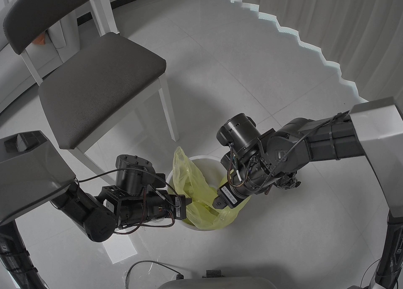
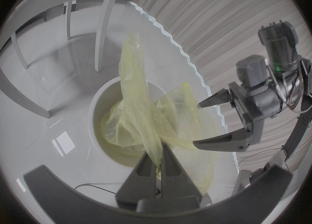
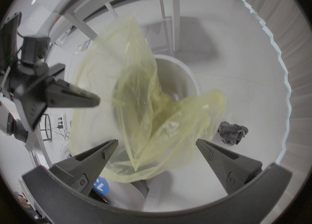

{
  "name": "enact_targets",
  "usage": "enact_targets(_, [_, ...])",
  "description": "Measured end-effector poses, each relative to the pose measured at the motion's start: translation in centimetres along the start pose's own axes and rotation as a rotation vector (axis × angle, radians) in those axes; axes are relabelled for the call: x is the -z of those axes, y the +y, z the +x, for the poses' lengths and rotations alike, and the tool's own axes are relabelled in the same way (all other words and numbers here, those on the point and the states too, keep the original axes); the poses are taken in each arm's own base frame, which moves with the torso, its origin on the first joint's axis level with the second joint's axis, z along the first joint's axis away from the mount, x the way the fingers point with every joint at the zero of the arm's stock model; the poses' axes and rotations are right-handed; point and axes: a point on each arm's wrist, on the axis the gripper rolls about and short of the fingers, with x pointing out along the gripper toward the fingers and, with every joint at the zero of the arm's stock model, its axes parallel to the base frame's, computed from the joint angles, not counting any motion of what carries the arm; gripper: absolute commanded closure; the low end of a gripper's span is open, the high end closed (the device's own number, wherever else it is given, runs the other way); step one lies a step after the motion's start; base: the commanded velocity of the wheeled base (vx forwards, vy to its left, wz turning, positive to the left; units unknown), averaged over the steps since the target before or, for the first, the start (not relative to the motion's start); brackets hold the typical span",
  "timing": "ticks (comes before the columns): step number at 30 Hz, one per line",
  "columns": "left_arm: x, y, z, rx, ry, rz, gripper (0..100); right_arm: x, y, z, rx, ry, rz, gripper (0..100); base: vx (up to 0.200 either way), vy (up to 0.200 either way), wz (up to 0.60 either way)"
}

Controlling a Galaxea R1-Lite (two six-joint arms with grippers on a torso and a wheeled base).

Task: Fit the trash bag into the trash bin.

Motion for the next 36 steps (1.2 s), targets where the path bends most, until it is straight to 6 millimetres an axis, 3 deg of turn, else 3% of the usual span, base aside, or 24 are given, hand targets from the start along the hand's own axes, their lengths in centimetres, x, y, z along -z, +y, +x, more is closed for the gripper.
enact_targets(9, [-0.1,-0.1,-0.6,0.000,-0.008,-0.001,100,0.6,-1.0,0.0,0.023,0.029,0.057,0,0.000,0.000,0.00])
enact_targets(36, [0.0,-0.3,-1.6,0.005,-0.018,0.002,100,2.9,-1.1,-1.4,0.004,0.019,0.119,0,0.000,0.000,0.00])
